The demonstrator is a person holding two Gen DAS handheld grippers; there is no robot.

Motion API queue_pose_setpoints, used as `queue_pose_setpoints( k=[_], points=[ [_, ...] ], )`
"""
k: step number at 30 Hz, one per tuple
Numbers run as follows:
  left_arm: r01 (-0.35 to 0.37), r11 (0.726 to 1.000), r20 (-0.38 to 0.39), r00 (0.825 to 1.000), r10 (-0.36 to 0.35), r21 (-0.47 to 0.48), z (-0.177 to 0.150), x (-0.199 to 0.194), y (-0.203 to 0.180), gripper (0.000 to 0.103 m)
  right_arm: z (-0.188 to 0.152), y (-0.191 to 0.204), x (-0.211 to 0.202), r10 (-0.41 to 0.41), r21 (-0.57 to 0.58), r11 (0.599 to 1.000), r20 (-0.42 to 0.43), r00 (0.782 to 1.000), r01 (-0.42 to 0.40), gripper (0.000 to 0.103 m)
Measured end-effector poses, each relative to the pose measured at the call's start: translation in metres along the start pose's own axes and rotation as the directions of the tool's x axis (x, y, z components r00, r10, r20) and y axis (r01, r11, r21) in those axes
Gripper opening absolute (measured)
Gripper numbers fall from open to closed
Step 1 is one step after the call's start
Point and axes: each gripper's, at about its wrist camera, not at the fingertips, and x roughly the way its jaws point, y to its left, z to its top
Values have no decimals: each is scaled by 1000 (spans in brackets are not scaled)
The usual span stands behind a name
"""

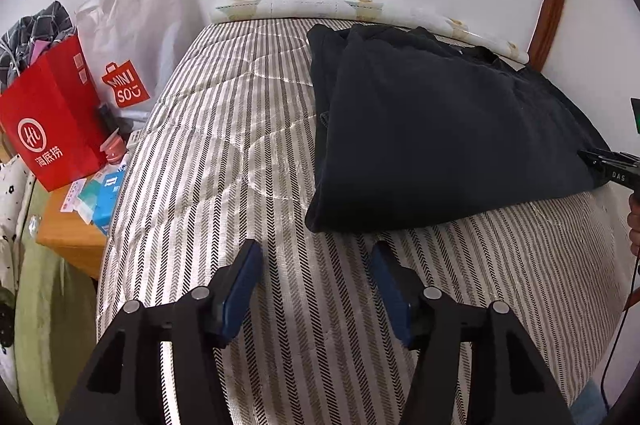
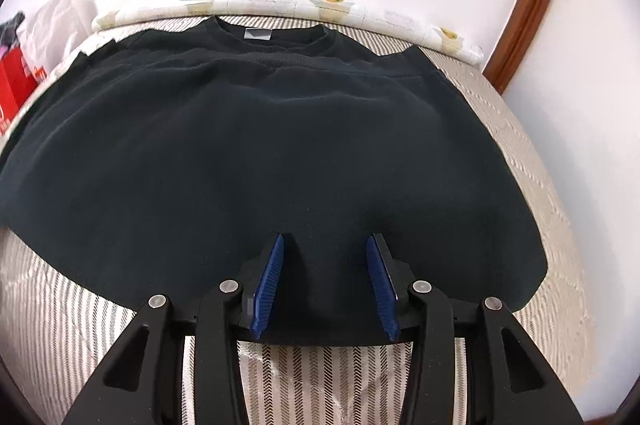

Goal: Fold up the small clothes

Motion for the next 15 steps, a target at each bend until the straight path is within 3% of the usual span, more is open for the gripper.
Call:
queue_pose_setpoints(
  k=[6, 10, 15],
  points=[
    [21, 1000, 3, 1000, -21, -13, 1, 1, 3, 60, 4, 0, -4, 4, 32, 999, -5, 1000, -4, 44],
    [34, 999, 4, 999, -34, -17, 1, 1, 3, 61, 7, 0, -16, 82, 47, 995, 52, 995, -85, 44],
    [26, 1000, 0, 1000, -26, -5, 1, 2, 1, 63, 12, -2, -18, 91, 74, 992, 81, 992, -98, 44]
  ],
)
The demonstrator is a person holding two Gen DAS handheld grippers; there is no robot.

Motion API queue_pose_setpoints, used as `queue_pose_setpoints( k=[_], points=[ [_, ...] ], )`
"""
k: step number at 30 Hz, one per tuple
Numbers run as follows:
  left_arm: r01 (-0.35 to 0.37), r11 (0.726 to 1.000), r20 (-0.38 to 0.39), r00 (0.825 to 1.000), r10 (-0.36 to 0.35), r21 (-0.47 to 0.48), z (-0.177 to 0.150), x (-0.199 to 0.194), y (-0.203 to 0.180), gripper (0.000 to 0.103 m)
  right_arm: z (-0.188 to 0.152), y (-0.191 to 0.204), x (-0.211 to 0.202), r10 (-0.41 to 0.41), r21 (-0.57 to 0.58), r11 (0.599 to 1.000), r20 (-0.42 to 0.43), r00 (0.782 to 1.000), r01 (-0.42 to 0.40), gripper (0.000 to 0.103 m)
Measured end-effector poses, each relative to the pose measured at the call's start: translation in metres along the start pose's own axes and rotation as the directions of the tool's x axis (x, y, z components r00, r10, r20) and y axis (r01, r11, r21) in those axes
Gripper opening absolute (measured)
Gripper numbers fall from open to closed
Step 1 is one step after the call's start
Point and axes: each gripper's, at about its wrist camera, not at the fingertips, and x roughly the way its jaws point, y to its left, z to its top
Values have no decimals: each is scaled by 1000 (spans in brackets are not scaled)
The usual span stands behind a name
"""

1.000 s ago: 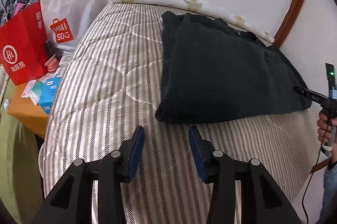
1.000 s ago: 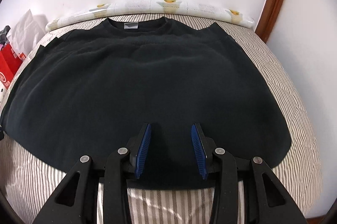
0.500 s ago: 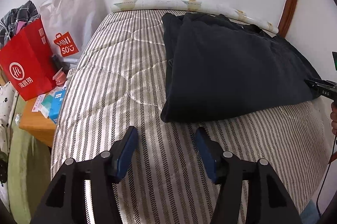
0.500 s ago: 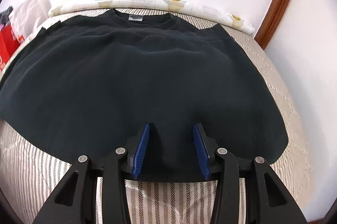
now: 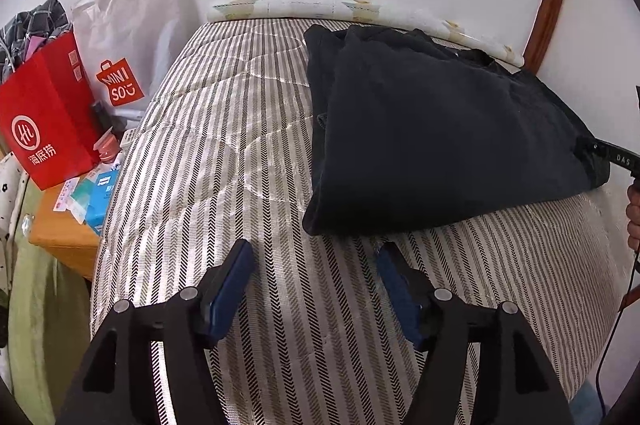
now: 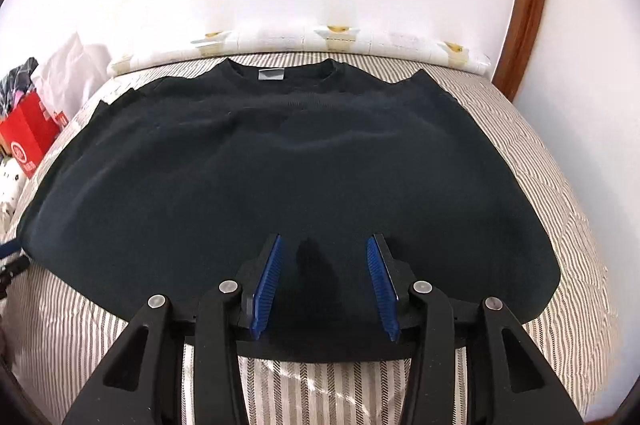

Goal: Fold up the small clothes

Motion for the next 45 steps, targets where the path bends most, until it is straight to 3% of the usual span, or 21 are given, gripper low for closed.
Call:
queue_pose_setpoints(
  k=[5, 27, 31, 34, 39, 45],
  points=[
    [-4, 1000, -1, 1000, 4, 5, 0, 0, -1, 64, -5, -1, 16, -27, -6, 1000, -46, 999, 27, 44],
    [-5, 1000, -3, 1000, 5, 12, 0, 1, -2, 67, -18, -2, 19, -16, 21, 1000, -5, 1000, 16, 46],
    [0, 1000, -1, 1000, 0, 3, 0, 0, -1, 67, -10, 1, 15, -26, 29, 999, -14, 1000, 26, 46],
    [28, 999, 15, 1000, -28, -20, -2, -4, 4, 67, 7, 10, -2, 21, 42, 999, 32, 999, -22, 46],
    [37, 997, 11, 999, -36, -66, -8, -13, 15, 67, 24, 61, -13, 148, 16, 989, 36, 988, -149, 46],
    [37, 985, -26, 999, -42, -168, -17, -28, 37, 67, 4, 177, -9, 238, -253, 939, -9, 971, -232, 46]
  ],
)
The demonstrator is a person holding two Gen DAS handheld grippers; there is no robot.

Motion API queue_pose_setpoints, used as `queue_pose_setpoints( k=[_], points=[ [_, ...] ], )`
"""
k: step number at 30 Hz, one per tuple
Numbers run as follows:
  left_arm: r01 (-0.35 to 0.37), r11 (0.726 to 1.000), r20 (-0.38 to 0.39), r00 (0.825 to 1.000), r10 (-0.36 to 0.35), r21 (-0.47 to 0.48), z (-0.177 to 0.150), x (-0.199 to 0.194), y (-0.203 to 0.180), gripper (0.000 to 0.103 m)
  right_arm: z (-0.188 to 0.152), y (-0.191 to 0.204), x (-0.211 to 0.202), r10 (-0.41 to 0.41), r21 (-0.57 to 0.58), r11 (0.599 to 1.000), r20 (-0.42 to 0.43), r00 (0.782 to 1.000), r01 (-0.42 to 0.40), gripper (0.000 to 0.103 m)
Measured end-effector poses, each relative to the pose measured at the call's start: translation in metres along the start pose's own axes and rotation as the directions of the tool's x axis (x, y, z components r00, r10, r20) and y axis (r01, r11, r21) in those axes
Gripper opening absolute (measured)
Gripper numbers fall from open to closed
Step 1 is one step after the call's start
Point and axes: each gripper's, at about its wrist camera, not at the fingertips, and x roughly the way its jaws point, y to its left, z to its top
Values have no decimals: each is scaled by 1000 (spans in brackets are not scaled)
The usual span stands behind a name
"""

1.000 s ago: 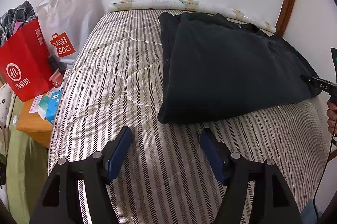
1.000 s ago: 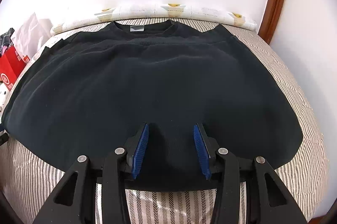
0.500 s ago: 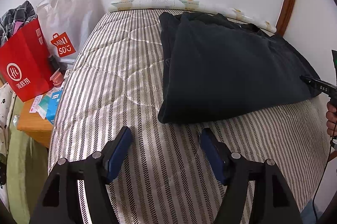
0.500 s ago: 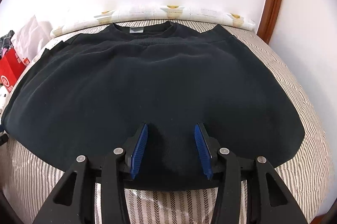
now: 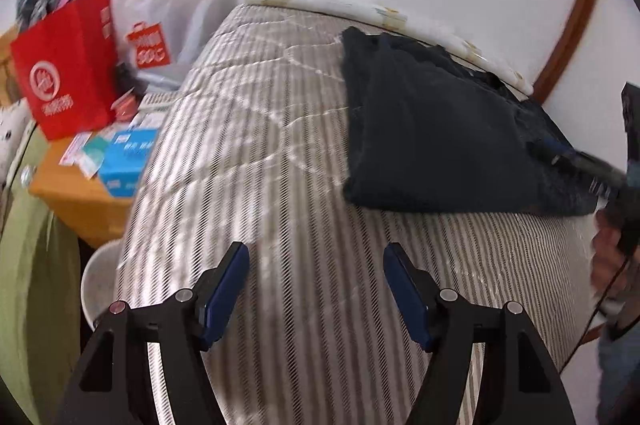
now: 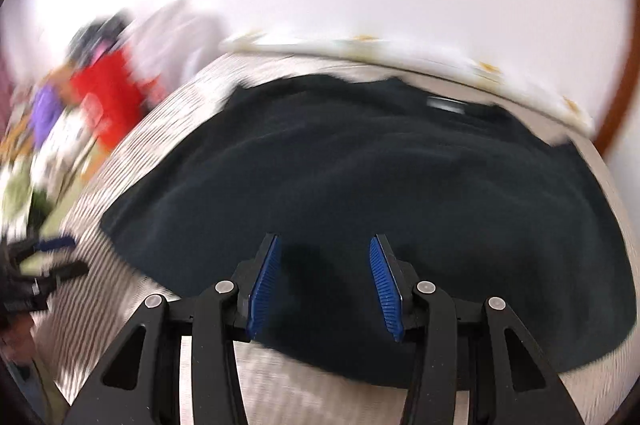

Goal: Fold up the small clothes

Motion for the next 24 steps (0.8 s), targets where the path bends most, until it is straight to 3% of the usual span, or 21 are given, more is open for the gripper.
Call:
queue_pose_setpoints(
  k=[2, 7, 9, 14, 18, 20, 22, 24],
  points=[
    [2, 1000, -9, 1000, -2, -21, -4, -5, 7, 68, -1, 37, 5, 45, -92, 995, -4, 999, -45, 47],
    [-4, 999, -22, 1000, 3, -51, -14, -14, 18, 68, -6, 97, 12, 131, -248, 959, -32, 991, -135, 58],
    [-8, 998, -23, 1000, 7, -58, -16, -17, 20, 69, -7, 114, 18, 112, -285, 952, -26, 993, -114, 66],
    [-24, 998, -34, 999, 22, -54, -18, -19, 20, 69, -6, 134, 25, 136, -316, 939, -23, 990, -136, 67],
    [-31, 998, -39, 999, 29, -52, -20, -21, 21, 69, -5, 153, 41, 61, -389, 920, 9, 998, -53, 67],
    [-40, 998, -41, 998, 38, -49, -20, -22, 20, 69, -5, 155, 43, 50, -406, 913, 28, 998, -34, 62],
    [-47, 998, -46, 998, 45, -52, -20, -22, 20, 69, -3, 153, 43, 26, -410, 912, 47, 999, -5, 36],
    [-56, 997, -50, 997, 53, -59, -19, -22, 17, 69, -2, 149, 40, 45, -401, 916, 57, 997, -18, 28]
  ],
)
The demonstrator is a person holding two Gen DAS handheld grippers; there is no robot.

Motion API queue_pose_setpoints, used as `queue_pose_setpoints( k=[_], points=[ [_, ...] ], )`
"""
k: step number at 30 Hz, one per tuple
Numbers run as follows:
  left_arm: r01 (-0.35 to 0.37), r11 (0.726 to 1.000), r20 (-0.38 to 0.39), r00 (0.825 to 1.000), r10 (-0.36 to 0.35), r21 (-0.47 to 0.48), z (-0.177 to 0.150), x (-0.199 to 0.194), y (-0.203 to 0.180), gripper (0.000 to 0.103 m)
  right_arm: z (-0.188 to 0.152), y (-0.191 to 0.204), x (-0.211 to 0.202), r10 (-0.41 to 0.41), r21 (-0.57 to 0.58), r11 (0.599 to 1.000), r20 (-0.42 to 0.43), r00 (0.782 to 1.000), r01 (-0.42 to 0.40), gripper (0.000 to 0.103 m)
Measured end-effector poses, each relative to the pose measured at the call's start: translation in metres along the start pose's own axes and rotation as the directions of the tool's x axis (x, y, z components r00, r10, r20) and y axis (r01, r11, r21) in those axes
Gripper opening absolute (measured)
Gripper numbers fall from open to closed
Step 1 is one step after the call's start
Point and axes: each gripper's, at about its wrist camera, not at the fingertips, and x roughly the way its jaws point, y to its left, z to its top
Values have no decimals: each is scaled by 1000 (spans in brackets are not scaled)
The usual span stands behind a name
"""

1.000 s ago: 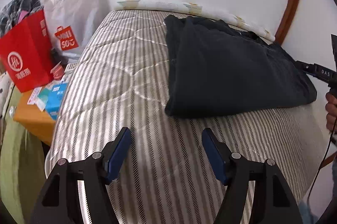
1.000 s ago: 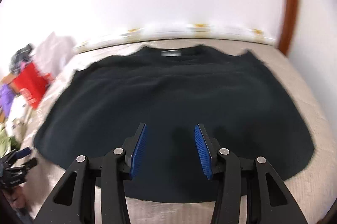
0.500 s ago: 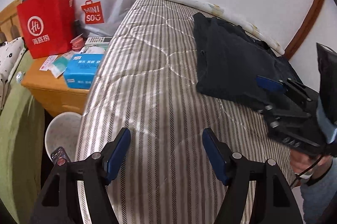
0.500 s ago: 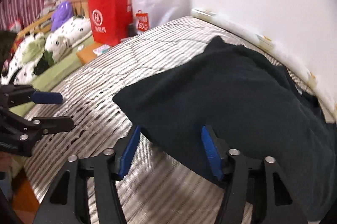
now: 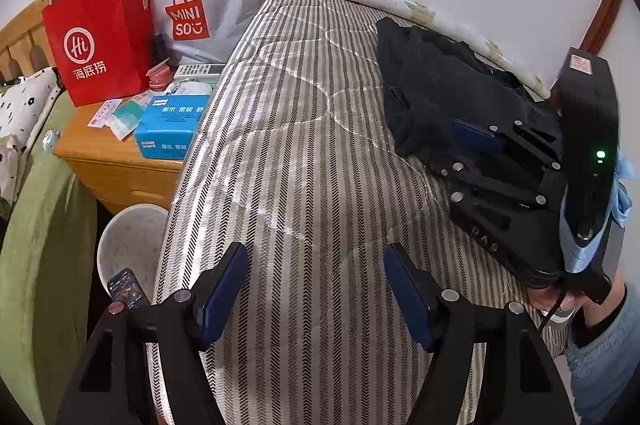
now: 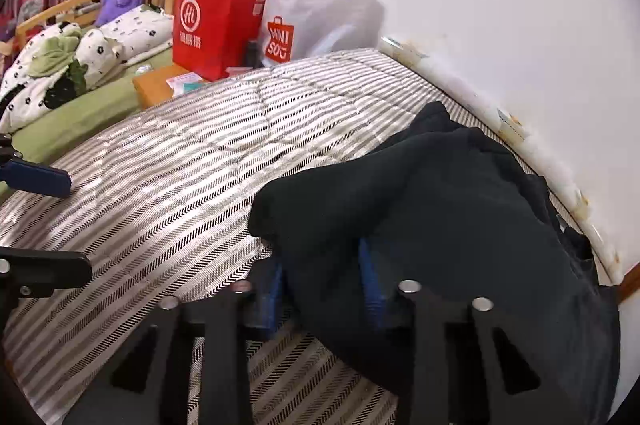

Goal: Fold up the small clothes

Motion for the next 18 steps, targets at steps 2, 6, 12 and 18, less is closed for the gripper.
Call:
queue_pose_setpoints(
  k=[2, 6, 12, 18],
  points=[
    [0, 1000, 12, 1000, 0, -5, 2, -3, -6, 69, 1, -10, -8, 23, 49, 998, 28, 999, -25, 23],
    [5, 1000, 30, 1000, -5, 19, 8, -5, -28, 69, 5, -58, -58, 11, 217, 975, 189, 982, -52, 21],
    [32, 996, 47, 998, -36, 88, 22, 1, -80, 69, -32, -165, -128, -120, 452, 891, 307, 944, -34, 19],
    [124, 972, 72, 987, -141, 200, 36, 9, -166, 69, -115, -256, -174, -237, 662, 748, 322, 917, -39, 19]
  ],
)
